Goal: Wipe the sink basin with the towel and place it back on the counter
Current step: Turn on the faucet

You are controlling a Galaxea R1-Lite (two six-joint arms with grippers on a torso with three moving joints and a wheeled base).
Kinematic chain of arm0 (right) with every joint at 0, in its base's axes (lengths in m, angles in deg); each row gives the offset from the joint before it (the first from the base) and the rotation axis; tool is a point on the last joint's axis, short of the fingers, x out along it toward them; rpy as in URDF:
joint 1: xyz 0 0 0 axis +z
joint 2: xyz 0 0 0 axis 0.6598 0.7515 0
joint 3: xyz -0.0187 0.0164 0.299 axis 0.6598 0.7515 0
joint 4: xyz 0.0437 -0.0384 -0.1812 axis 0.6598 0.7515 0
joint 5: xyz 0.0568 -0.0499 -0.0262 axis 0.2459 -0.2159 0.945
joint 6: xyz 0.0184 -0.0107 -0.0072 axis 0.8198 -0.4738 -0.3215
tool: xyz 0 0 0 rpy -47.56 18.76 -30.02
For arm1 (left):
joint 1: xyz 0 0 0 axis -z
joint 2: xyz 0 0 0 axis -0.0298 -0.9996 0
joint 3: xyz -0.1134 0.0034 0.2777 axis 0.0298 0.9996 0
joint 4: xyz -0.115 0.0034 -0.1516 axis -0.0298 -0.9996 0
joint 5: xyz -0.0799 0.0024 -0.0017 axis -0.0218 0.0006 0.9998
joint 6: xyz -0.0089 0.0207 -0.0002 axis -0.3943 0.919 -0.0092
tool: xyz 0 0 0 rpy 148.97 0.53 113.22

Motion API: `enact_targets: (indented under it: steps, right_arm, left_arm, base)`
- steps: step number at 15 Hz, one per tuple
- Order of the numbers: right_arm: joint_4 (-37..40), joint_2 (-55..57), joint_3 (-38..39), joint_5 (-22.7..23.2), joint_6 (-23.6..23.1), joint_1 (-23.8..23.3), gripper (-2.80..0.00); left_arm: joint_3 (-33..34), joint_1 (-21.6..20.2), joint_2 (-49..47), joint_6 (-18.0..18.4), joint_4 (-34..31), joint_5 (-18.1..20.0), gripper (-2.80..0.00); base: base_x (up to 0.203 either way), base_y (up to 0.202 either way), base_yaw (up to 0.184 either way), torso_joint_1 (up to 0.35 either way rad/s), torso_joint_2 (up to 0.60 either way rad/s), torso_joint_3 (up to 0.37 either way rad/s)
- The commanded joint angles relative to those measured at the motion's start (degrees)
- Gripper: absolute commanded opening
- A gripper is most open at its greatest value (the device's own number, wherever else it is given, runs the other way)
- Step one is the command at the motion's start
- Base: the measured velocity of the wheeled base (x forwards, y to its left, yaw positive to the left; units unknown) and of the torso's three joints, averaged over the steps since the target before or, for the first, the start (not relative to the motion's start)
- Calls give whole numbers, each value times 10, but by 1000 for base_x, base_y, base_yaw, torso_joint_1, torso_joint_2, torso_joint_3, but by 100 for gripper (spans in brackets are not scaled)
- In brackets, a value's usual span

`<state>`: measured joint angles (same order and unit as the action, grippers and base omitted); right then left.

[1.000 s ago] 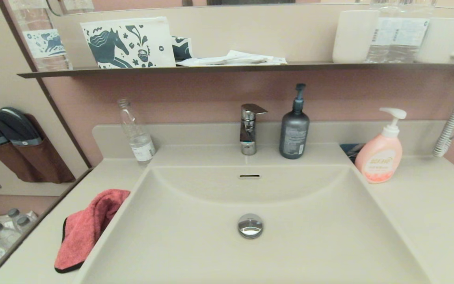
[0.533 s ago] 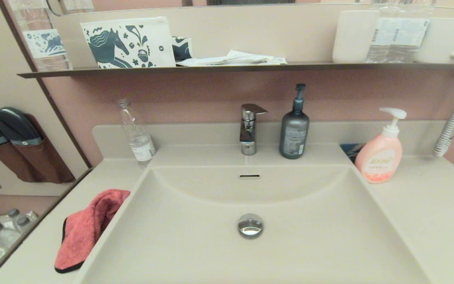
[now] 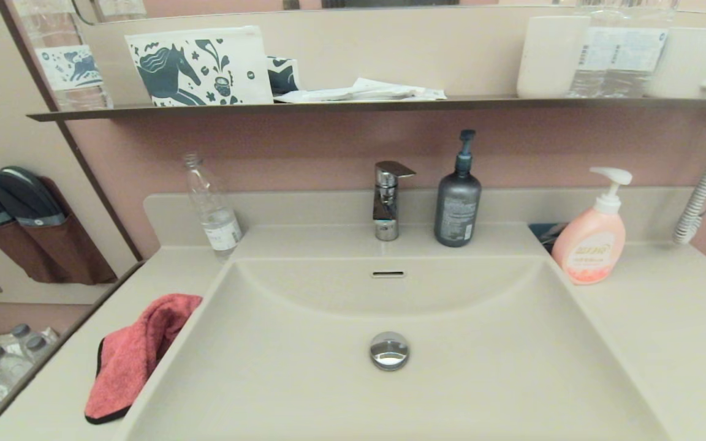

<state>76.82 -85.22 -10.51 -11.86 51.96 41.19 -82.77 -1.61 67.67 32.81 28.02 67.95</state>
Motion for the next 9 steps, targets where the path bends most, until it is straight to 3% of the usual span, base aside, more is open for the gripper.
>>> enact_targets:
  steps: [1,9]
  right_arm:
    - [0,0,-3,0,-1,0,-280]
    - [11,59,-81,3,-6,0,-280]
  left_arm:
    - [0,0,0,0,0,0,-280]
    - [0,0,0,0,0,0,-280]
  base:
    - [0,0,0,0,0,0]
    - [0,0,0,0,0,0]
